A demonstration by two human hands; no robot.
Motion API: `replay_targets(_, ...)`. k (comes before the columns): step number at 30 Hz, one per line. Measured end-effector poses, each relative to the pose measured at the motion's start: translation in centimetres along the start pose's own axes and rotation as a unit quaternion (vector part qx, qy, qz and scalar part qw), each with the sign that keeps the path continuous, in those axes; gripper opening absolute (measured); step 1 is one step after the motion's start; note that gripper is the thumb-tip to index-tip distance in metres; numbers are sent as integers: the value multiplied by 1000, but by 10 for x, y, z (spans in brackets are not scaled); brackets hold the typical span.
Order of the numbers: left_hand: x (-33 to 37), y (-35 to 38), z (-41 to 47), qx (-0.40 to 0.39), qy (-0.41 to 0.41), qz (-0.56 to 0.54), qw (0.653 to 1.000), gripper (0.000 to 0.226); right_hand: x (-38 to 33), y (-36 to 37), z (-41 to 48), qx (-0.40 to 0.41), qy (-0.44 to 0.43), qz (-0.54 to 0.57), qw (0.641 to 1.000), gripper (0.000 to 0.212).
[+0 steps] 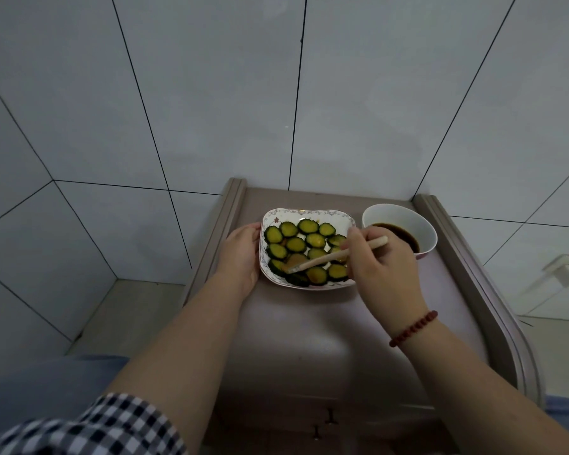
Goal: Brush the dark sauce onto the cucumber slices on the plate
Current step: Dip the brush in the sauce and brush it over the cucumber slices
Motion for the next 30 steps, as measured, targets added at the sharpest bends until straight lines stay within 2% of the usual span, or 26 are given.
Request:
replay_targets(4,2,0,-2,-6,2,4,1000,27,-1,-3,3,43,-4,35,998,45)
replay_targets(8,3,0,-4,-3,1,1,1000,29,7,5,2,2,24,9,1000,52)
replay_targets(12,3,-1,-4,-4,5,0,1000,34,9,4,2,39,20,42,998,55)
replay_targets(16,3,-1,-5,-6,2,2,1000,34,12,4,5,20,46,38,998,56)
replay_targets(23,4,0,-5,-6,4,0,1000,32,1,-8,13,32,21,20,999,65)
replay_targets(30,4,0,-6,-8,13,10,1000,31,-3,-19,25,19,-1,-15,1000,58)
Point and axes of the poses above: each hand's wrist, its own z-axis towards the middle knuckle, its own y-axis out of the palm, x = y × z, the point moved 4 cm from there along z, towards the middle knuckle, and after that the axes turned 14 degrees about z, right-handed, at the moved point
